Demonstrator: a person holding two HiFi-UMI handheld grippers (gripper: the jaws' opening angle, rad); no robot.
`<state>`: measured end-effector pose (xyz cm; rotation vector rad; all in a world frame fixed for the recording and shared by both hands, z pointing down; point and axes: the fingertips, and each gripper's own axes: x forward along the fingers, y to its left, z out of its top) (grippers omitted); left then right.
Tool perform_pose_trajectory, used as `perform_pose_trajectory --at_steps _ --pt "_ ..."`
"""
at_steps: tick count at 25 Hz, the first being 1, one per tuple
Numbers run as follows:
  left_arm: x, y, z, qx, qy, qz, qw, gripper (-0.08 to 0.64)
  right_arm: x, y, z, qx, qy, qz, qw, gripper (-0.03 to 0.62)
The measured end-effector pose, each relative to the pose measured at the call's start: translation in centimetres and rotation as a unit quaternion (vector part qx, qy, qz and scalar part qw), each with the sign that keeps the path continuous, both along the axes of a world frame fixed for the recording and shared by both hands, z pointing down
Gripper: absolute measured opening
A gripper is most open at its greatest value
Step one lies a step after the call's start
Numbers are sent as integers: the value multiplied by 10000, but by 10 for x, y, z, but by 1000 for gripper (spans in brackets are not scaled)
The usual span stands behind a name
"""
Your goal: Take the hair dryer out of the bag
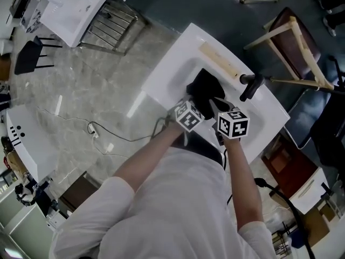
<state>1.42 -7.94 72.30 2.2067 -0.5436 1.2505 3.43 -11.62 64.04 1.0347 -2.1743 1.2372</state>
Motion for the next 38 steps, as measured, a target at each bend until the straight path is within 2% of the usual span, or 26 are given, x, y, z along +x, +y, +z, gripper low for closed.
perform_pose_trajectory --at_steps 4,10,15,20,26,30,34,36,38 --pt "12 6 2 -34 151 323 9994 179 1 -4 0 4 -94 75 9999 17" --pt "6 0 18 -180 -117 315 9993 208 -5 -9 -11 162 -266 -9 9995 17" --pt "1 0 33 -638 -304 31 9975 229 3 -14 -8 141 -179 102 9997 17" --pt "2 4 51 -1121 -570 -153 9919 253 15 -11 -3 -30 -24 324 9995 17" --pt "2 9 68 -1484 -1072 27 9831 264 27 -3 9 -140 144 487 9986 22" --pt "-7 -5 55 -1450 -856 -310 9852 228 29 -1 5 -81 -71 488 9987 103" --pt "-9 9 26 -1925 -317 -756 9779 225 30 4 -5 75 -520 349 9980 188" --pt "-13 9 12 -1892 -171 -908 9776 225 29 10 -15 127 -885 193 9958 267" --pt "-17 9 3 -1865 -65 -1034 9770 225 33 17 -28 112 -1409 188 9898 288"
